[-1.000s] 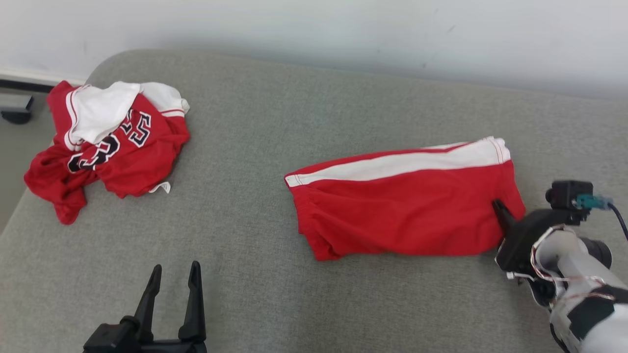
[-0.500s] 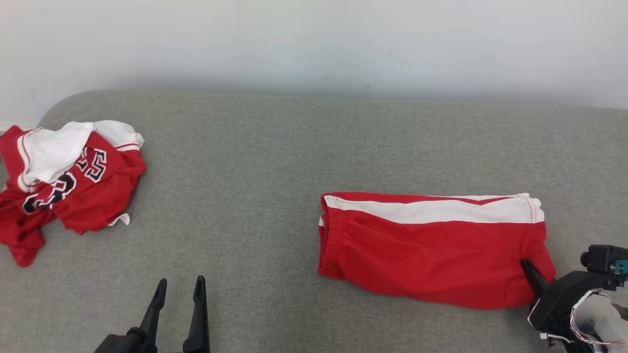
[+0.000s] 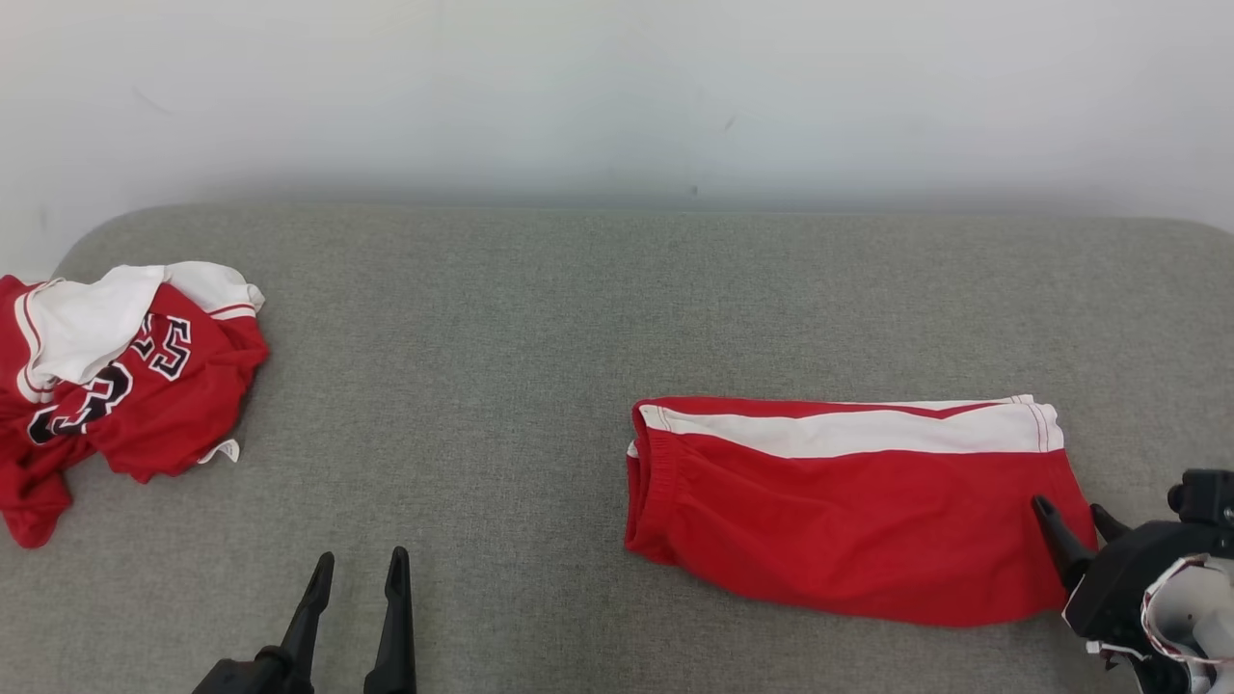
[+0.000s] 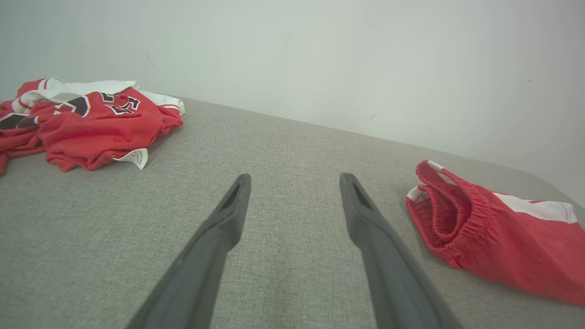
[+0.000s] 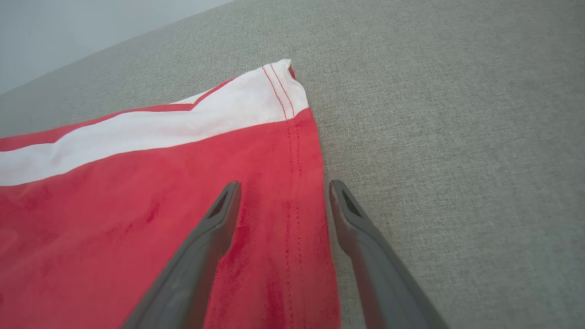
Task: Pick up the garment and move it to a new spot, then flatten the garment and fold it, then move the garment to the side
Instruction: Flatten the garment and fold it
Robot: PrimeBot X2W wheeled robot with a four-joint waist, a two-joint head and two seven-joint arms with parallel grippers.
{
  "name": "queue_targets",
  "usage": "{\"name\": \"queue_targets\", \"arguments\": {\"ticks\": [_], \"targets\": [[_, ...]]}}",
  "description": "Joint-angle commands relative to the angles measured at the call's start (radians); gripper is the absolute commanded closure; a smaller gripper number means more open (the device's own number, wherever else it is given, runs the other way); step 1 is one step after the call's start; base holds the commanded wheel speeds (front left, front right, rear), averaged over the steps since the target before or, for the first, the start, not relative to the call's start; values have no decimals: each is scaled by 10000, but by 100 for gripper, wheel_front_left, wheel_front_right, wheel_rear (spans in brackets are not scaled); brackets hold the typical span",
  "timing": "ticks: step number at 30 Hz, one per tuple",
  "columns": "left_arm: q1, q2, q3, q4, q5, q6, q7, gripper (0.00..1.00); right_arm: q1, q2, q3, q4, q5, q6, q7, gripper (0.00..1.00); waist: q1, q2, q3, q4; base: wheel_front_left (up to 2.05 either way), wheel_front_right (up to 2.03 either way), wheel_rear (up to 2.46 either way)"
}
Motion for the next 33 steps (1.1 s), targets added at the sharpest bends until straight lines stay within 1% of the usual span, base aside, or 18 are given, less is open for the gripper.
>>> {"name": "queue_targets", "arguments": {"ticks": [1,4,9,18,19,20,21,22,23,29,33], "targets": [[90,-5,3,28,1,12,-26,0,-204,-19,36,112,-187,15,111,0,1,0,-26,15,0,0,0],[37,-5,-17,27,12,12,-26,0,-570,-52,131,590,-548,14,420,0,1,0,-30,96,0,0,0],[-37,-3,-45,-24,17,13,-26,0,-1048,121,294,1413,-865,15,910,0,1,0,66,333,0,0,0],[-192,-3,-114,46,-20,12,-26,0,-1244,633,409,2368,-570,14,1500,0,1,0,358,511,0,0,0],[-189,-3,-112,47,-29,12,-26,0,-1240,689,411,2401,-517,14,1560,24,1,0,372,513,0,0,0],[-189,-3,-112,47,-29,12,-26,0,-1240,689,411,2401,-517,14,1560,24,1,0,372,513,0,0,0],[-187,-5,-110,53,-33,12,-26,0,-1251,729,403,2379,-436,14,1569,73,1,0,384,505,0,0,0],[-182,-6,-95,57,-33,12,-26,0,-1268,744,406,2344,-383,14,1534,100,1,0,384,484,0,0,0],[-166,-5,-65,60,-29,12,-26,0,-1294,726,435,2310,-353,14,1515,100,1,0,373,452,0,0,0],[-94,-5,-60,94,-64,12,-26,0,-1533,-168,320,2506,-189,-9,1293,100,1,0,228,242,0,0,0],[-71,-5,-19,95,-98,12,-26,0,-1679,-517,340,2411,-122,0,1260,100,1,0,170,130,0,0,0]]}}
